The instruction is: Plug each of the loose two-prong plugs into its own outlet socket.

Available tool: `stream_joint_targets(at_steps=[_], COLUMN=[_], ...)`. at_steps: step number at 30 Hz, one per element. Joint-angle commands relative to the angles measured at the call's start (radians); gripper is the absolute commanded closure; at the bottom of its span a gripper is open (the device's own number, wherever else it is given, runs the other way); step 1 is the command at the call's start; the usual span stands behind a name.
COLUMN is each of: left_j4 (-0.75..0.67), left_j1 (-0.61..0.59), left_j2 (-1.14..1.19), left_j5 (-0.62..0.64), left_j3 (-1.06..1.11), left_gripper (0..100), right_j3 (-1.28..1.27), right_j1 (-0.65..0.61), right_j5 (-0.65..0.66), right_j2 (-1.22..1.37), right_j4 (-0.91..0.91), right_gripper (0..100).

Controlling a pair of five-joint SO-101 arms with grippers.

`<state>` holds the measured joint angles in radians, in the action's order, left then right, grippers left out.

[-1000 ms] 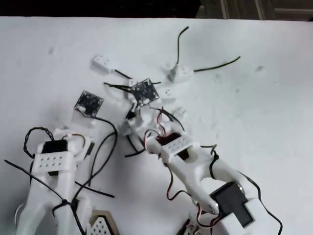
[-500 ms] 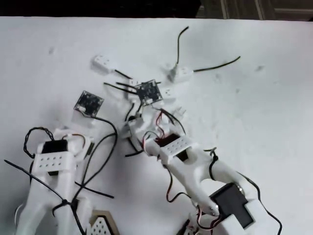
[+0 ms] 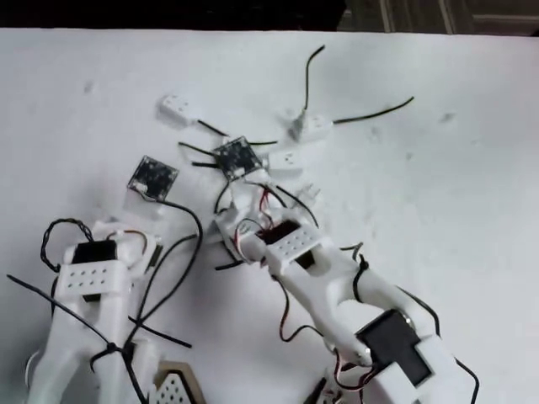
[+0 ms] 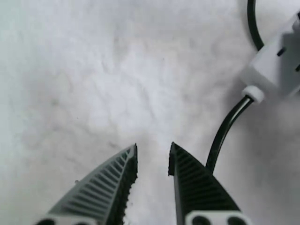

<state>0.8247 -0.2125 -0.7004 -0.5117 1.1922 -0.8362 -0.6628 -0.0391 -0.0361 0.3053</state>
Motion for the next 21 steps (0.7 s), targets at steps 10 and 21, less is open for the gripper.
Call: stream_joint_targets(at_steps=[10,21], left_j4=[-0.011,-0.011], left_j1=[-0.041,-0.038], left_j2=[-0.035,-0.035], left_j5=[0.015,0.015], left_j3=[-0.008,-0.006], left_gripper=[87,87], right_j3=[0.005,0.000], right_j1=[-0.012,-0.013], right_j5=[0.009,0.003], right_j2=[-0.018,-0.116], right_j4=[0.053,0.097], right_gripper=[90.0,98.5])
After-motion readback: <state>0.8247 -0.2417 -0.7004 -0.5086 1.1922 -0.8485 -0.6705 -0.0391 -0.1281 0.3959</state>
